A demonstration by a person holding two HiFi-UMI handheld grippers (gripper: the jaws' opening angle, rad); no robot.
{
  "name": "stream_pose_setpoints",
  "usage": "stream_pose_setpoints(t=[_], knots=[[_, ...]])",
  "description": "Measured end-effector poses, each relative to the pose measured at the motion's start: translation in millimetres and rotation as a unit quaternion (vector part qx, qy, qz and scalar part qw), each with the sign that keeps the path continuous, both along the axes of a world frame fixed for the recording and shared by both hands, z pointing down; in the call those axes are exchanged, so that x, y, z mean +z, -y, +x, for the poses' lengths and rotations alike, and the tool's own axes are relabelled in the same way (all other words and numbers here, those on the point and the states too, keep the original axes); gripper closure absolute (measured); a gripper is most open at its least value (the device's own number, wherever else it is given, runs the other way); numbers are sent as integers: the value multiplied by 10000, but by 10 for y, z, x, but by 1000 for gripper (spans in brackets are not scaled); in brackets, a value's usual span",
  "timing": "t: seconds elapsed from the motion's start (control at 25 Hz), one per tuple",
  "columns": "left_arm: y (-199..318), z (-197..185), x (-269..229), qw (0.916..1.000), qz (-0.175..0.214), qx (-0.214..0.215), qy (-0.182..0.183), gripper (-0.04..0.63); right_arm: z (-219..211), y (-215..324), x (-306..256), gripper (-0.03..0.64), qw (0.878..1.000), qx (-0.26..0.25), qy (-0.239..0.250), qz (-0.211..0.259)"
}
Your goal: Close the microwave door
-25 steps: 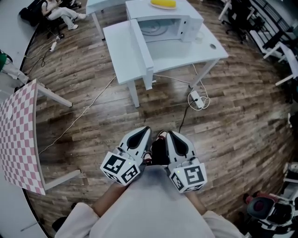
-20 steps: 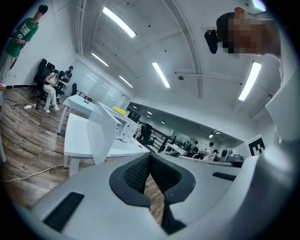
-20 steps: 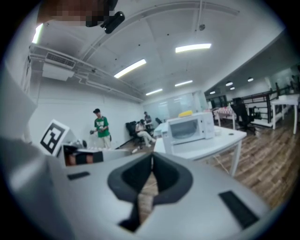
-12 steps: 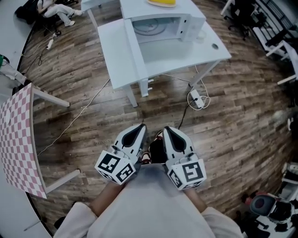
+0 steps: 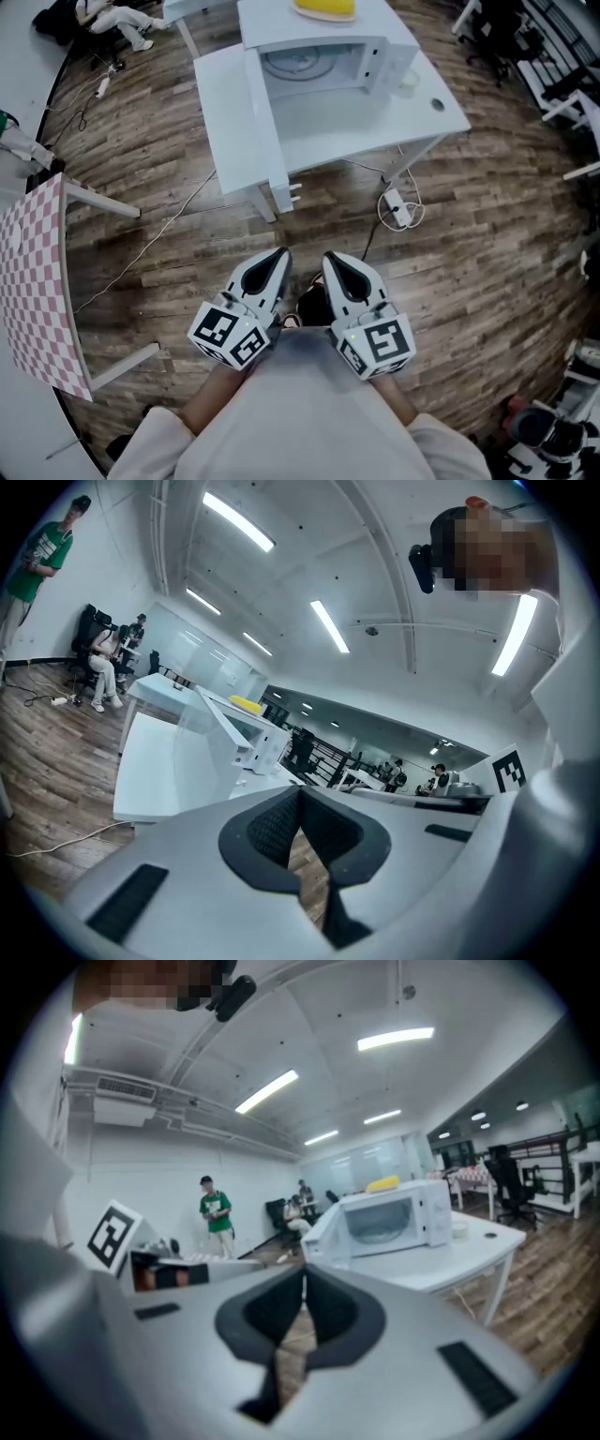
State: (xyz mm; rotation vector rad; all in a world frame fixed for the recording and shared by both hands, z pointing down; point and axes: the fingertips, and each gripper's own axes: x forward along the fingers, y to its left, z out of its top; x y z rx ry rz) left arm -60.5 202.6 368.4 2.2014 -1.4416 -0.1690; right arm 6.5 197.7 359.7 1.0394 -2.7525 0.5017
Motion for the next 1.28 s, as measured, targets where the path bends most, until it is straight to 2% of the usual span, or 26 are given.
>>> stream_pose_setpoints(t=[0.36, 0.76, 1.28], knots=[[225, 28, 4, 9993, 39, -246, 262, 578, 54, 352, -35, 594, 9995, -281, 119, 112], [343, -160, -13, 9965, 46, -697, 452, 577, 23, 454, -2, 594, 9983, -508, 260, 69], [604, -384, 85, 9925, -37, -948, 776, 577, 2, 633, 24, 594, 9982, -496, 333, -19]])
